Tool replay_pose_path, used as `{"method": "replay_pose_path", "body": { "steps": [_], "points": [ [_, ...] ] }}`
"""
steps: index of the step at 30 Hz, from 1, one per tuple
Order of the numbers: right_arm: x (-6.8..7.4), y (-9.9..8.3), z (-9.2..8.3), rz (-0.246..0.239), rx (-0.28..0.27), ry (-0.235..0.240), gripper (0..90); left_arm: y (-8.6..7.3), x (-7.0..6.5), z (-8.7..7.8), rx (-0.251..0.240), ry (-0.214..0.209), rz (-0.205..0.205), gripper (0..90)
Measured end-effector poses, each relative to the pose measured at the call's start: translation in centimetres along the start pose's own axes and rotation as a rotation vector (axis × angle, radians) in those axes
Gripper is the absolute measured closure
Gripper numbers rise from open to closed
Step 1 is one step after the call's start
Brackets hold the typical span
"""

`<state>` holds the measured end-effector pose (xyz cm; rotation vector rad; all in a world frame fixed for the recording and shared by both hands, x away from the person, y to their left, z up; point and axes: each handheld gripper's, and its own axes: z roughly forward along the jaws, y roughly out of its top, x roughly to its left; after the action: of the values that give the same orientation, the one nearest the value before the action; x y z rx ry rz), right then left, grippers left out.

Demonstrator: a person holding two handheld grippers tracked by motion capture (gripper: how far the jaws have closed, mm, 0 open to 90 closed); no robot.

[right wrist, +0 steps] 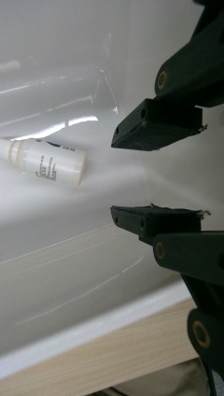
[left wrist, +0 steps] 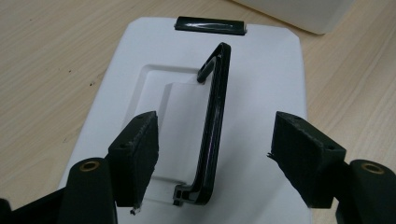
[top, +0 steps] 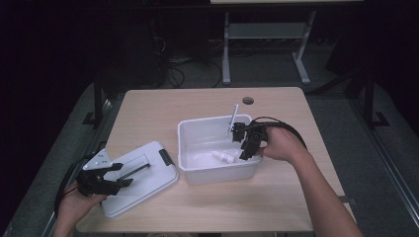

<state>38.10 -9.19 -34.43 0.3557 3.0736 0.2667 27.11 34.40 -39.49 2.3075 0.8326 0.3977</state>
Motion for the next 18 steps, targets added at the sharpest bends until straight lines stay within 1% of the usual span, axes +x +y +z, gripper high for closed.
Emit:
{"method": "replay_pose_path", "body": {
  "steps": [6,9,10,14,18],
  "points": [
    [0.2,0.1,-1.7,-0.002,-0.020,-0.020,58.8,0.0,0.0,0.0,-0.003,0.002,0.001,31.3],
    [0.3,0.1,-2.3,0.003,-0.028,-0.026,58.1,0.0,0.0,-0.1,-0.006,0.002,-0.001,31.3],
    [0.3,0.0,-2.5,0.009,-0.028,-0.030,57.9,0.0,0.0,0.0,-0.002,0.002,0.004,31.3],
    [0.3,-0.4,-3.5,0.023,-0.046,-0.042,56.4,0.0,0.0,0.0,0.002,0.002,0.006,31.1],
    [0.2,-1.1,-4.4,0.035,-0.047,-0.053,55.6,0.0,0.0,0.0,0.002,0.002,0.004,31.1]
  ]
}}
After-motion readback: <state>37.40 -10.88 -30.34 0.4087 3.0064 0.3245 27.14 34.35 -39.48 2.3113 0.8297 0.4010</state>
